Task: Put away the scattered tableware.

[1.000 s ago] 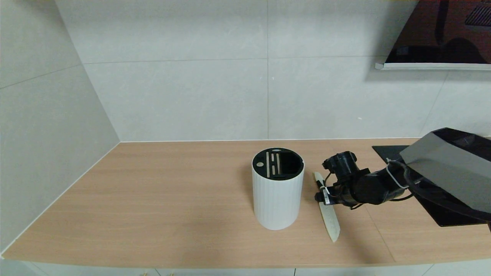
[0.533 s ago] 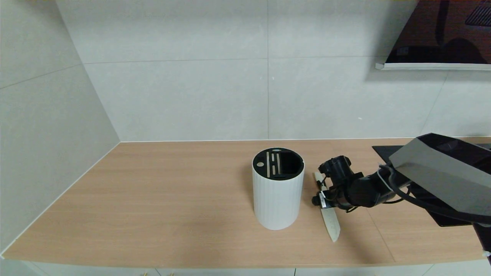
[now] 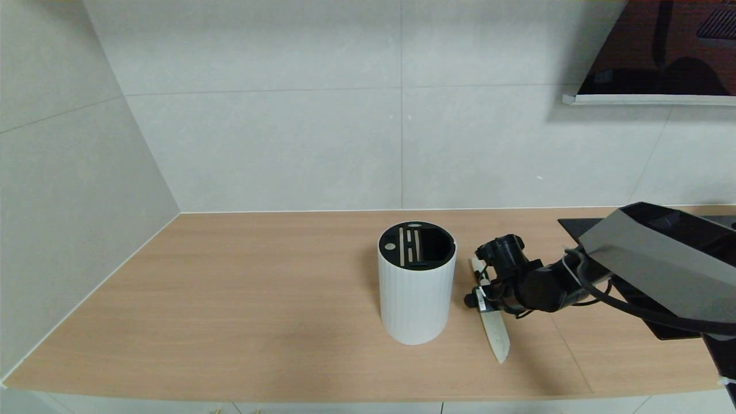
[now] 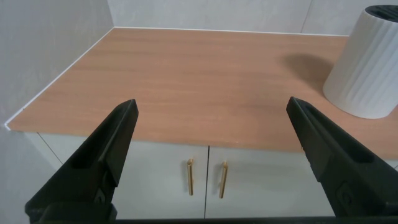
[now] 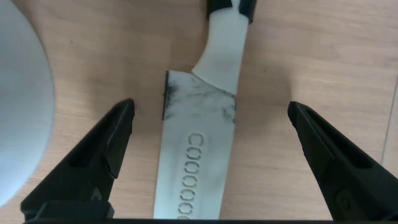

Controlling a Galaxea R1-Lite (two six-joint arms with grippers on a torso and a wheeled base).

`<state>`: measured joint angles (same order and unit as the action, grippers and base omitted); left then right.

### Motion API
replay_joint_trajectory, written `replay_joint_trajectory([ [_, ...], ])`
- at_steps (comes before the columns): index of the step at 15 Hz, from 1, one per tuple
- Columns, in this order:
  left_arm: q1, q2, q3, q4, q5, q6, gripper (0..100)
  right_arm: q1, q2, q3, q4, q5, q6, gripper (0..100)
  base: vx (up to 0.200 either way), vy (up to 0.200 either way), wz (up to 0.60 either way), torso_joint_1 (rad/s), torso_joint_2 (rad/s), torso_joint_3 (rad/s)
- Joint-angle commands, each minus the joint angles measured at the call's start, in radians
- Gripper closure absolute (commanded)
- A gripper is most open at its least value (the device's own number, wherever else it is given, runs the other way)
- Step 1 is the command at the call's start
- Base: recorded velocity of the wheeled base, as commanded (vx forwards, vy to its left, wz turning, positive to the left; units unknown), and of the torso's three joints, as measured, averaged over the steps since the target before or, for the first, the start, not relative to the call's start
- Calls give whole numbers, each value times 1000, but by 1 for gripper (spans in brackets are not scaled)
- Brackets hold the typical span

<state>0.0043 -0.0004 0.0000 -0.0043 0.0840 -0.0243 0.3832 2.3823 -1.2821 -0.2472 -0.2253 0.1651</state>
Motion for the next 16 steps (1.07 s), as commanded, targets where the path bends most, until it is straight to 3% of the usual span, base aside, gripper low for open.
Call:
replay_joint_trajectory([
  [1, 0, 0, 0, 0, 0, 0, 0, 0, 0, 1, 0, 4, 2, 0, 0, 0, 0, 0, 0, 0],
  [8, 0, 0, 0, 0, 0, 0, 0, 0, 23, 6, 2, 6, 25, 0, 0, 0, 0, 0, 0, 0],
  [9, 0, 0, 0, 0, 0, 0, 0, -1, 23, 18, 3, 6, 28, 100, 0, 0, 0, 0, 0, 0],
  [16, 0, 0, 0, 0, 0, -2, 0, -3, 1, 55, -3, 4, 51, 100, 0, 0, 0, 0, 0, 0],
])
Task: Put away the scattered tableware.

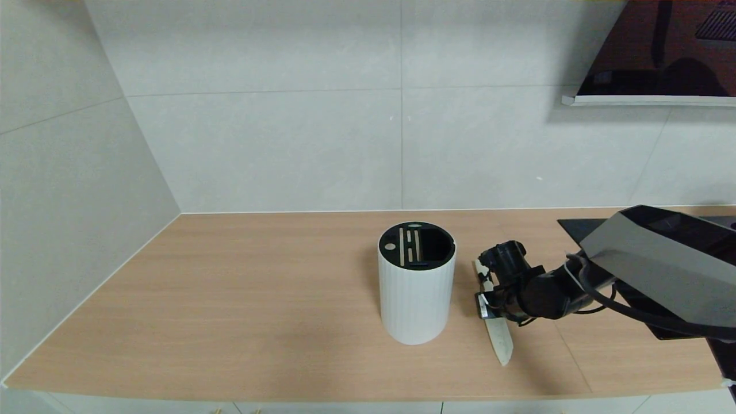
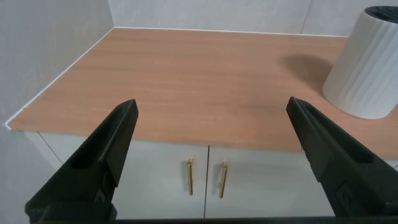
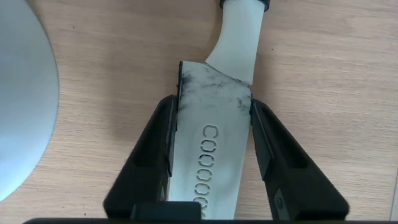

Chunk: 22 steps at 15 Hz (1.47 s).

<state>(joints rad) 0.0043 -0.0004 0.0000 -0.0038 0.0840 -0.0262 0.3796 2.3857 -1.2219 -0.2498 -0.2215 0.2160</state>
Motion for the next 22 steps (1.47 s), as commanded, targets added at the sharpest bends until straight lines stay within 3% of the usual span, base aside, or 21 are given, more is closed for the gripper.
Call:
replay_joint_trajectory([
  [1, 0, 0, 0, -1, 0, 2, 0, 4, -14, -13, -13, 1, -4, 100, 0, 0, 0, 0, 0, 0],
  [7, 0, 0, 0, -1, -1, 6, 0, 28, -174, 10, -25, -1, -7, 100, 0, 0, 0, 0, 0, 0],
  [11, 0, 0, 0, -2, -1, 11, 0, 45, -296, 119, -103, 1, -15, 100, 0, 0, 0, 0, 0, 0],
  [12, 0, 0, 0, -38, -6, 14, 0, 58, -353, 153, -132, 1, -27, 100, 0, 0, 0, 0, 0, 0],
  [14, 0, 0, 0, -182, -6, 54, 0, 70, -438, 174, -137, 1, -40, 100, 0, 0, 0, 0, 0, 0],
  [17, 0, 0, 0, -225, -20, 37, 0, 74, -551, 209, -175, 2, -73, 100, 0, 0, 0, 0, 0, 0],
  [18, -3, 5, -8, -257, -96, 40, 0, 73, -609, 252, -213, 13, -141, 100, 0, 0, 0, 0, 0, 0],
  [19, -4, 56, -87, -258, -167, 38, 0, 73, -651, 294, -247, 71, -198, 100, 0, 0, 0, 0, 0, 0],
  [21, -38, 247, -293, -269, -199, 31, 0, 74, -705, 358, -345, 152, -221, 100, 0, 0, 0, 0, 0, 0],
  [22, -89, 347, -382, -269, -211, 19, 0, 76, -720, 374, -373, 182, -222, 100, 0, 0, 0, 0, 0, 0],
])
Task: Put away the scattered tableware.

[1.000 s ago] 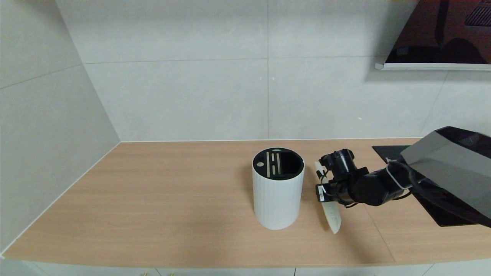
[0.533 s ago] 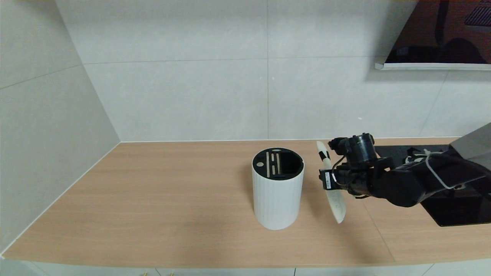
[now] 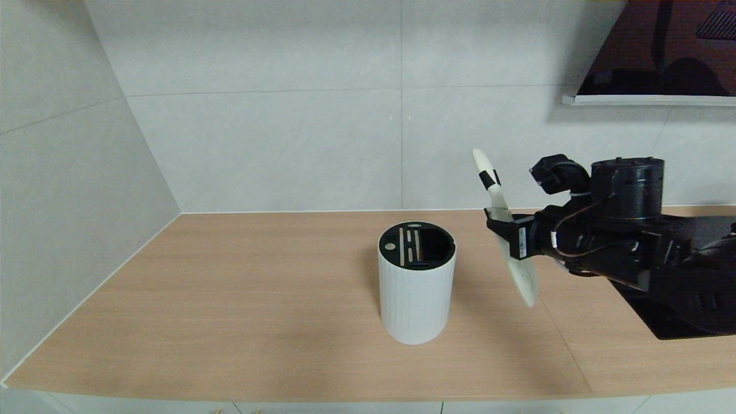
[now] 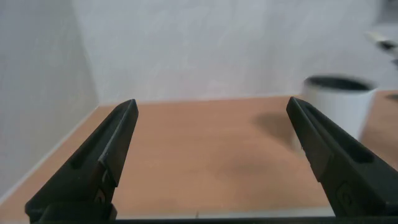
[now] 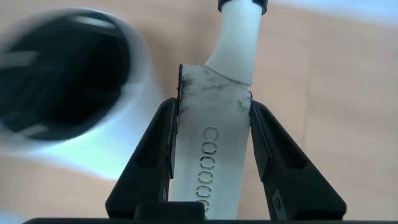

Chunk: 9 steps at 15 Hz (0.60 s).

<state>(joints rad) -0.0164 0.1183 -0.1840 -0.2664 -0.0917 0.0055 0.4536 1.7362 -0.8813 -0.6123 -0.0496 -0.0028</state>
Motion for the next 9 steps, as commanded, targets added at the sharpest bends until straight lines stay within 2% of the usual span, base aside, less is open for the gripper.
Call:
replay_joint_trajectory([
  [1, -100, 277, -232, -7, -43, -24, 0, 4, -78, 38, -15, 27, -5, 100, 0, 0, 0, 0, 0, 0],
  [2, -169, 417, -299, -24, -54, -62, 0, 11, -101, 53, -17, 71, -31, 100, 0, 0, 0, 0, 0, 0],
  [3, -195, 504, -330, -80, -68, -99, 0, 13, -112, 67, -18, 102, -68, 100, 0, 0, 0, 0, 0, 0],
  [4, -211, 566, -344, -149, -88, -119, 0, 13, -118, 76, -26, 123, -94, 100, 0, 0, 0, 0, 0, 0],
  [5, -217, 664, -350, -286, -132, -128, 0, 13, -121, 94, -56, 151, -125, 100, 0, 0, 0, 0, 0, 0],
  [7, -220, 840, -310, -603, -304, -118, 0, 36, -119, 110, -99, 168, -135, 100, 0, 0, 0, 0, 0, 0],
  [8, -226, 885, -293, -706, -422, -116, 0, 43, -122, 110, -104, 186, -135, 100, 0, 0, 0, 0, 0, 0],
  [9, -228, 913, -288, -751, -485, -118, 0, 45, -122, 110, -109, 200, -135, 100, 0, 0, 0, 0, 0, 0],
])
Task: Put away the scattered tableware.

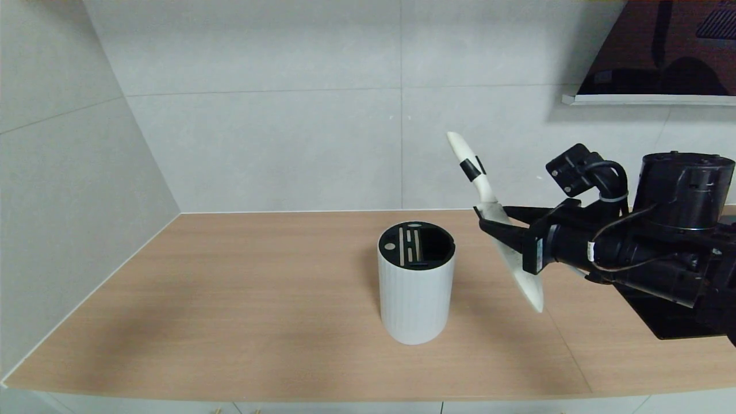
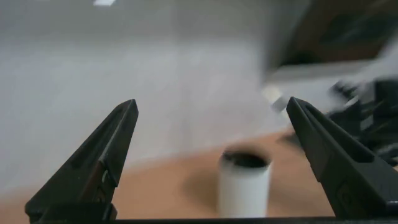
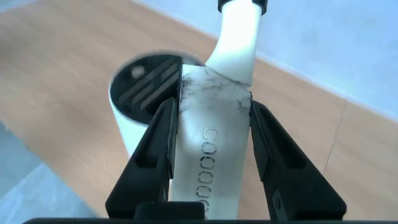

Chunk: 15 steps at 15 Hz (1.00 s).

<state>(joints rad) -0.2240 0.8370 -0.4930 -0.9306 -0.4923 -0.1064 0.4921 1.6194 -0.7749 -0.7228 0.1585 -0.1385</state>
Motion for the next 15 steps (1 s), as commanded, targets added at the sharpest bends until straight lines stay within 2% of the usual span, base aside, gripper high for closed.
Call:
replay_joint_trajectory([
  [1, -20, 251, 28, -169, -181, -6, 0, 9, -6, 5, -14, 33, -6, 100, 0, 0, 0, 0, 0, 0],
  [2, -21, 343, 27, -275, -255, -7, 0, 17, 1, 3, -27, 81, -41, 100, 0, 0, 0, 0, 0, 0],
  [3, -21, 393, 25, -326, -285, -7, 0, 20, 2, 3, -30, 104, -53, 100, 0, 0, 0, 0, 0, 0],
  [4, -21, 527, 28, -453, -319, -6, 0, 36, 5, 6, -33, 142, -69, 100, 0, 0, 0, 0, 0, 0],
  [5, -44, 620, 53, -573, -341, -9, 0, 43, 7, 9, -46, 151, -69, 100, 0, 0, 0, 0, 0, 0],
  [6, -95, 686, 90, -640, -348, -13, 0, 56, 7, 11, -50, 156, -70, 100, 0, 0, 0, 0, 0, 0],
  [7, -152, 709, 140, -640, -350, 4, 0, 71, 7, 16, -52, 159, -70, 100, 0, 0, 0, 0, 0, 0],
  [9, -225, 734, 125, -640, -350, 11, 0, 72, 5, 25, -60, 171, -70, 100, 0, 0, 0, 0, 0, 0],
  [10, -238, 792, 34, -640, -350, 20, 0, 75, 10, 26, -66, 190, -70, 100, 0, 0, 0, 0, 0, 0],
  [11, -238, 837, -18, -640, -350, 24, 0, 85, 14, 25, -67, 199, -70, 100, 0, 0, 0, 0, 0, 0],
  [13, -239, 887, -59, -640, -350, 10, 0, 94, 16, 25, -76, 200, -70, 100, 0, 0, 0, 0, 0, 0],
  [14, -239, 907, -75, -640, -341, -19, 0, 94, 16, 25, -76, 200, -70, 100, 0, 0, 0, 0, 0, 0],
  [15, -238, 932, -111, -640, -284, -99, 0, 95, 16, 25, -78, 207, -70, 100, 0, 0, 0, 0, 0, 0],
])
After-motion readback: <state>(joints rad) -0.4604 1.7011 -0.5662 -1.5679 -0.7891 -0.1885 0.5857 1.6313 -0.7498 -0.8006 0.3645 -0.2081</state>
